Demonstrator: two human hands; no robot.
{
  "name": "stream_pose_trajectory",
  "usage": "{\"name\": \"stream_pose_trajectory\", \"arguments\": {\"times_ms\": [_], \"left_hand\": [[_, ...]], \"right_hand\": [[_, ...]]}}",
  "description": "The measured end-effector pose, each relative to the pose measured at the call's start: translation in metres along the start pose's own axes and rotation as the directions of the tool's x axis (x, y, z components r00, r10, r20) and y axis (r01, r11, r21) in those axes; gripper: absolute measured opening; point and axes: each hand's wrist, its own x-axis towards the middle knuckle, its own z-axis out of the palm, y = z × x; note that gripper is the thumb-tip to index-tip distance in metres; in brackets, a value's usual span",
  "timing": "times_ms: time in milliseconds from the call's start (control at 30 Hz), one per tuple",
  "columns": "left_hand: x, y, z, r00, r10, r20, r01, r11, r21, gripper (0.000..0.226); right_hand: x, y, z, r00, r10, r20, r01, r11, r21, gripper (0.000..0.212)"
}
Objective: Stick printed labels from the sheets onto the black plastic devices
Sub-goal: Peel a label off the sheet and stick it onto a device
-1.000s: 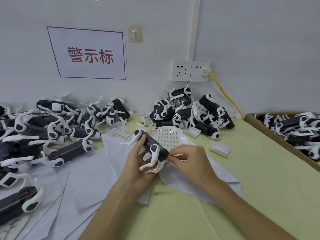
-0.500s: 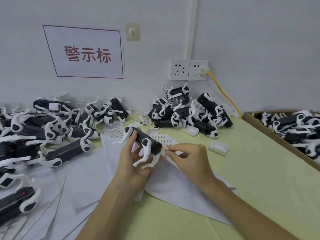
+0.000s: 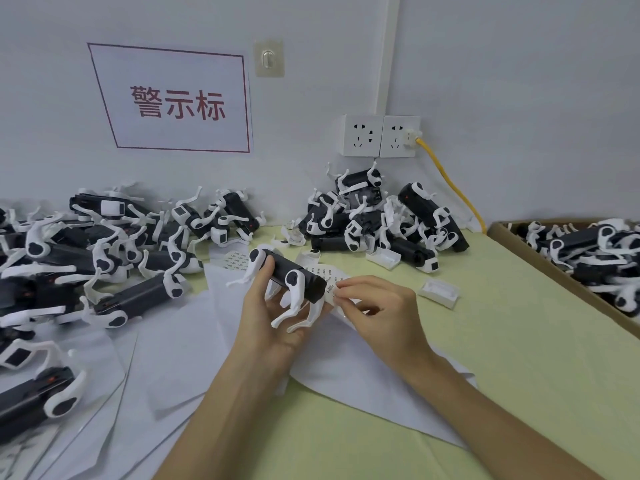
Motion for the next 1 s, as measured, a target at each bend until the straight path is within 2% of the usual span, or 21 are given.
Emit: {"name": "stream_pose_trajectory", "arguments": {"times_ms": [200,333,400,467,533,633,700,767,900,1000], "left_hand": [[-0.002,0.003,-0.001,0.999,-0.041,-0.013,0.041,0.999,-0.035,0.043],[-0.001,0.003,-0.003,0.999,-0.049,0.001,0.049,0.999,-0.024,0.05],[0.0,0.002,-0.003,0.999,-0.044,-0.022,0.044,0.999,-0.024,0.053],[0.0,0.003,-0.003,0.999,-0.015,-0.033,0.013,0.999,-0.051,0.048],[0.002,0.006,-0.002,0.999,0.039,-0.034,-0.04,0.998,-0.04,0.039],[0.002,0.016,-0.003,0.992,0.126,-0.027,-0.126,0.992,-0.011,0.049],[-0.001,0.021,-0.001,0.985,0.141,0.099,-0.14,0.99,-0.015,0.054],[-0.004,0.021,0.002,0.971,0.119,0.205,-0.111,0.993,-0.05,0.055],[-0.007,0.015,0.004,0.956,0.113,0.27,-0.065,0.982,-0.18,0.052],[-0.01,0.016,0.007,0.944,0.114,0.31,-0.064,0.984,-0.167,0.052]], "right_hand": [[0.004,-0.007,-0.006,0.981,0.103,0.162,-0.116,0.991,0.07,0.012],[0.005,-0.013,-0.01,0.951,0.115,0.287,-0.153,0.982,0.114,0.007],[0.006,-0.017,-0.011,0.921,0.176,0.347,-0.256,0.946,0.199,0.007],[0.01,-0.021,-0.013,0.874,0.302,0.381,-0.442,0.82,0.363,0.015],[0.018,-0.022,-0.017,0.819,0.416,0.394,-0.572,0.631,0.524,0.024],[0.027,-0.019,-0.024,0.721,0.501,0.479,-0.672,0.335,0.661,0.034],[0.028,-0.017,-0.025,0.684,0.493,0.538,-0.698,0.227,0.679,0.039],[0.028,-0.017,-0.025,0.672,0.46,0.581,-0.713,0.191,0.674,0.044],[0.026,-0.019,-0.022,0.654,0.434,0.619,-0.741,0.206,0.639,0.044],[0.023,-0.019,-0.021,0.638,0.435,0.636,-0.758,0.209,0.618,0.043]]}}
